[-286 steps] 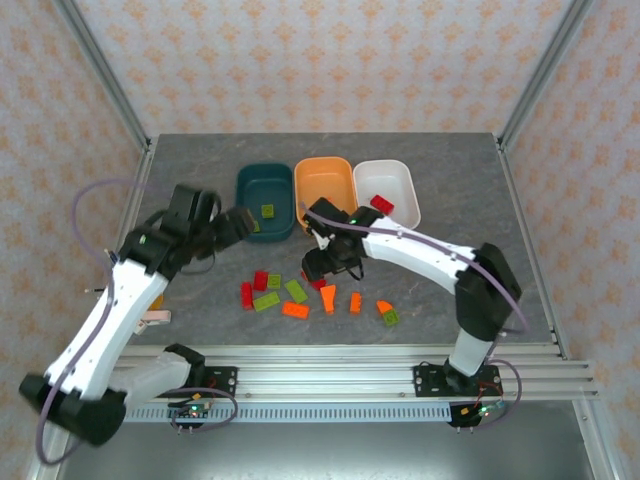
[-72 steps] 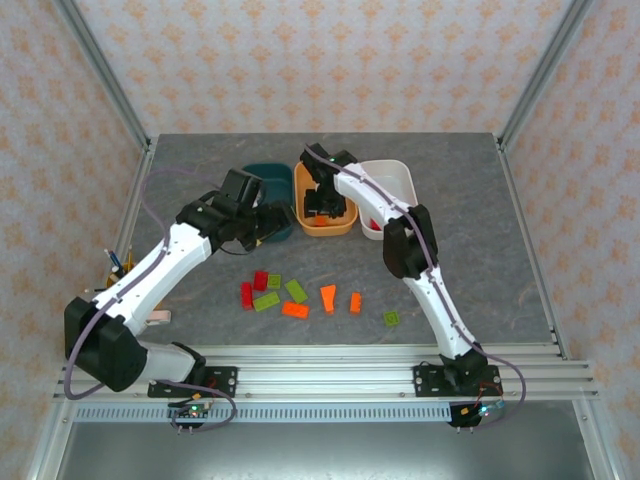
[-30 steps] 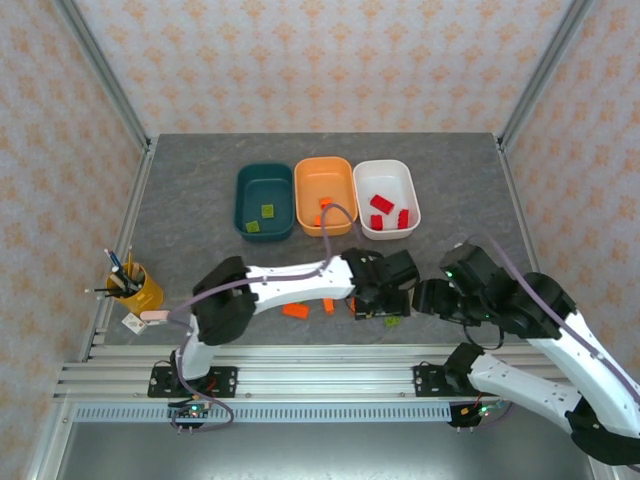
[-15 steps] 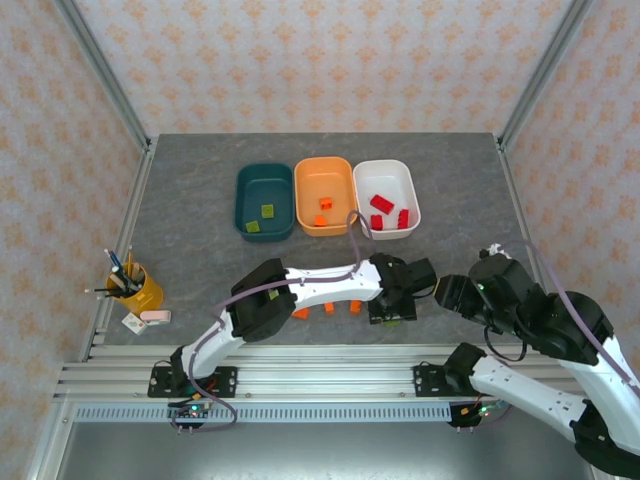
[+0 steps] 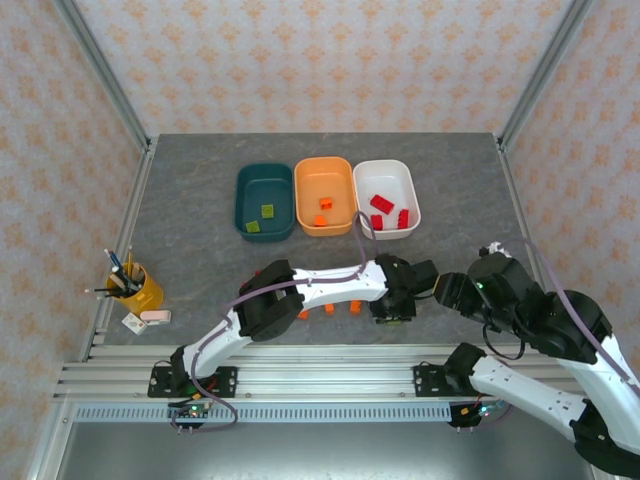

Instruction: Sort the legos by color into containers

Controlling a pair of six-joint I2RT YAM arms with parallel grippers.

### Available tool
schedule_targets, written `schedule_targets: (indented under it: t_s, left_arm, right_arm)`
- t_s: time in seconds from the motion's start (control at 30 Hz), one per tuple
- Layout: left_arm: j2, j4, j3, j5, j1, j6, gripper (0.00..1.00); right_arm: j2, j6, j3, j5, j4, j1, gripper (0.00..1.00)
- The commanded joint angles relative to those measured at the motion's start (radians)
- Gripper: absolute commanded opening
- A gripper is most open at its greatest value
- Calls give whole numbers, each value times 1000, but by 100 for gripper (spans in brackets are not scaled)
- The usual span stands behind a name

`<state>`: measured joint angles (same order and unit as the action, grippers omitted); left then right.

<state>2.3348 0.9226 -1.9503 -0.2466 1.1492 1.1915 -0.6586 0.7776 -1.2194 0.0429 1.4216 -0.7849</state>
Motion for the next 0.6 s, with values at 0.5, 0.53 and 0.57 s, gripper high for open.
schedule_targets:
  t_s: [0.5,0.53,0.57]
  left_arm:
    - [-496,131,201,156,-467,-299,26]
    - [-514,125,222,138,-519,-321,26]
    - [-528,119,238,116,-567,-344,26]
  right_arm:
    - [-311,-168,-49,-180,-496,-5,64]
    - [-350,-171,-53,-193,-531,-5,64]
    - [-391,-177,-63,-207,-561,-5,64]
